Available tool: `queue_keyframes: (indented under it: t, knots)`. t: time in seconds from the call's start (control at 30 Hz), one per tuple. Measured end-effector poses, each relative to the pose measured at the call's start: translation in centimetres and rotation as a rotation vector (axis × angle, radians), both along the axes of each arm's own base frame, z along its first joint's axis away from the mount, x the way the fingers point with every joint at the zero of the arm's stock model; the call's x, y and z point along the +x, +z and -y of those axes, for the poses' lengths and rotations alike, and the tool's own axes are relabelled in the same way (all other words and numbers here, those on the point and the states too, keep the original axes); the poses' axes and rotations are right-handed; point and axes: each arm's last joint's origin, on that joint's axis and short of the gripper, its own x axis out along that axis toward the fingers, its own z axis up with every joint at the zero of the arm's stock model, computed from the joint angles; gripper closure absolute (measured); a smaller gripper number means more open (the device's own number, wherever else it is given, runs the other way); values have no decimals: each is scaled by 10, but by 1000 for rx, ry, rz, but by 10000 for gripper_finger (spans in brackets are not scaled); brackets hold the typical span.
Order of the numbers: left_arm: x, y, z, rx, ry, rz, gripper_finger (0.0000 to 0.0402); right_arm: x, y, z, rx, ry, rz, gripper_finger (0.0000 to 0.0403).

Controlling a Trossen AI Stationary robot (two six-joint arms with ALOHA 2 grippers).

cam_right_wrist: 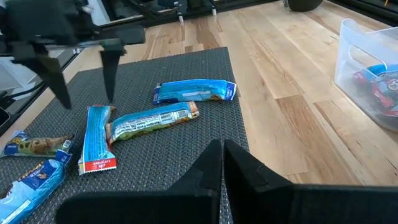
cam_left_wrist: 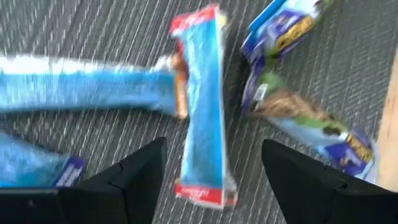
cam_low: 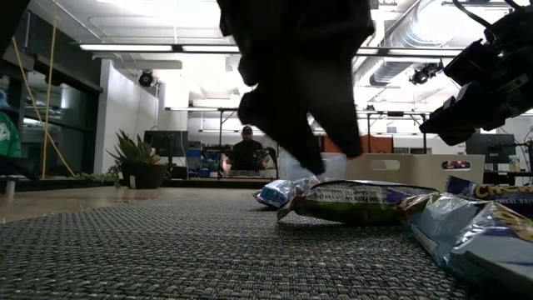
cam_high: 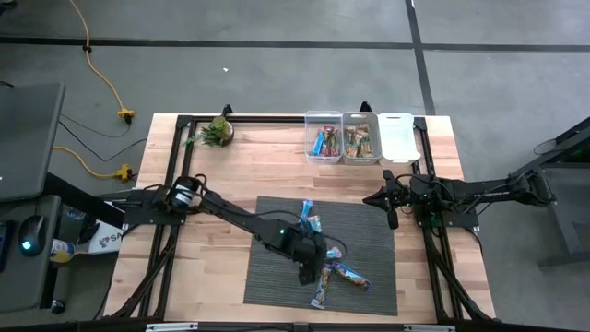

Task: Pick and place Granola Bars by type
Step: Put the red granola bar into the transparent bin

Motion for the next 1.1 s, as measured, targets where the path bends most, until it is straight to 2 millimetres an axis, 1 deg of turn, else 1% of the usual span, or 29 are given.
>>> queue_keyframes:
  t: [0.13,0.2,0.27,0.33,0.37,0.47,0.67,0.8,1.1]
  knots:
    - [-4,-14,8,96,-25,-24,140,0,0,0,0,0,0,402]
    - [0,-17,11,99,-36,-6,140,0,0,0,0,0,0,402]
    - [-2,-19,10,109,-43,-34,140,0,0,0,0,0,-1,402]
    - [2,-26,11,111,-29,-18,140,0,0,0,0,0,-1,402]
    - [1,-29,10,127,-24,-34,140,0,0,0,0,0,0,402]
    - [3,-30,10,130,-17,-21,140,0,0,0,0,0,1,402]
    - [6,-41,11,134,-14,-19,146,0,0,0,0,0,0,402]
    - [6,-41,11,129,-13,-19,173,0,0,0,0,0,0,402]
    - [7,-42,11,126,-18,-19,256,0,0,0,0,0,-1,402]
